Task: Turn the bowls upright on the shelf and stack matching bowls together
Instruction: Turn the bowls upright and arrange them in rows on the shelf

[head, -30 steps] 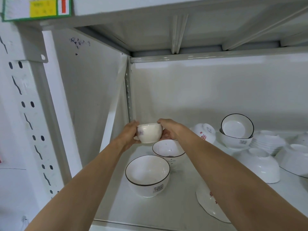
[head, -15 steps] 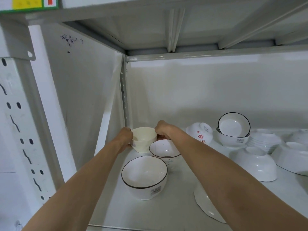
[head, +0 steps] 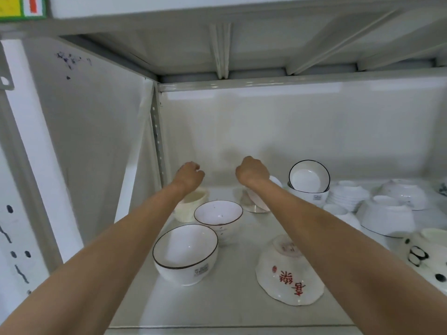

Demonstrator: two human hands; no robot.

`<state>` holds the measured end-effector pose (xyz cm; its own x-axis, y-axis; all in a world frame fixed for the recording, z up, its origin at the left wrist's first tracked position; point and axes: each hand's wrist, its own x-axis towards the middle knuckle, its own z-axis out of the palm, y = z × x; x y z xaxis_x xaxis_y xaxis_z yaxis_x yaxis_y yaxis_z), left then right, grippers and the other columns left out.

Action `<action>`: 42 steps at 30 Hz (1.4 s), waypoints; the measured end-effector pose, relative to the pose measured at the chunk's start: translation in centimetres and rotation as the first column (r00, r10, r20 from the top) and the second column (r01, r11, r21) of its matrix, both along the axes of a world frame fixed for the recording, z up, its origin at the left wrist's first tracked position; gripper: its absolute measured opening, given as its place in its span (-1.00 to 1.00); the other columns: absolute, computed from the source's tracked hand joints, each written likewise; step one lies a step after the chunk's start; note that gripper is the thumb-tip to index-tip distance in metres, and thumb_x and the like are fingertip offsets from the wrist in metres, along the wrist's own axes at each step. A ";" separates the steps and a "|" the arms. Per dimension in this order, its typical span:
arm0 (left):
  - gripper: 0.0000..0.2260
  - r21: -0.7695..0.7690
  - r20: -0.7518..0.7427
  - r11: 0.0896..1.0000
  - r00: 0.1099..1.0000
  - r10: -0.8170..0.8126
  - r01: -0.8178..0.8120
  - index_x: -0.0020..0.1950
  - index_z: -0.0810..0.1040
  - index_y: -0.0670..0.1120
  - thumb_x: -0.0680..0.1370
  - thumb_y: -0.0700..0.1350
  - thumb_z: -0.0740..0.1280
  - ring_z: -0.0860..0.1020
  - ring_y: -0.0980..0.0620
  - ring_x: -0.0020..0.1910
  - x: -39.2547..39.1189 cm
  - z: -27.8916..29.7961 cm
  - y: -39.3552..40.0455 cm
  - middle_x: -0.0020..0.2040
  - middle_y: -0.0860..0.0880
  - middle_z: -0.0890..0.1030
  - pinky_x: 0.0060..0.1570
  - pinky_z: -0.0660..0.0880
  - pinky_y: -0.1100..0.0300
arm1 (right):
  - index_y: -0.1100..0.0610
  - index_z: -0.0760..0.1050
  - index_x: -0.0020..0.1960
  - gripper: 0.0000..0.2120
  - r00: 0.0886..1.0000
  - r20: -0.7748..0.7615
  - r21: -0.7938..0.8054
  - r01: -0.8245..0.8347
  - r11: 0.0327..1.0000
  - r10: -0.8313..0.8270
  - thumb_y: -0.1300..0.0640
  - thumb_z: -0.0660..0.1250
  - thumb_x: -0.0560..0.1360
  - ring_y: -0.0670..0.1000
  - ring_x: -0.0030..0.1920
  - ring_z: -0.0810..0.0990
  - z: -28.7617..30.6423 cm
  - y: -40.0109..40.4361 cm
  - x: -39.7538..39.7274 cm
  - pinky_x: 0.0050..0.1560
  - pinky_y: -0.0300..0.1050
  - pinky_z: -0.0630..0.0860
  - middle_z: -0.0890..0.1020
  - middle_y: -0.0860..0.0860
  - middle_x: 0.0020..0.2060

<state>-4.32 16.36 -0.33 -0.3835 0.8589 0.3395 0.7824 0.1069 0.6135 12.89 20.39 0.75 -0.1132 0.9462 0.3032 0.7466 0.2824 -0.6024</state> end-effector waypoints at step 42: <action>-0.42 -0.106 0.349 0.943 0.900 -0.262 0.315 0.25 0.37 -0.35 0.42 -0.03 0.49 0.61 0.02 -0.32 11.7 -0.8 3.6 -0.05 -0.19 0.60 -0.37 0.59 0.22 | 0.14 0.47 0.20 -0.37 0.880 -0.471 -0.249 -0.058 0.967 -0.069 -0.24 -0.13 0.47 0.27 -0.11 0.68 -4.0 2.7 9.5 0.03 0.14 0.61 0.65 0.23 -0.07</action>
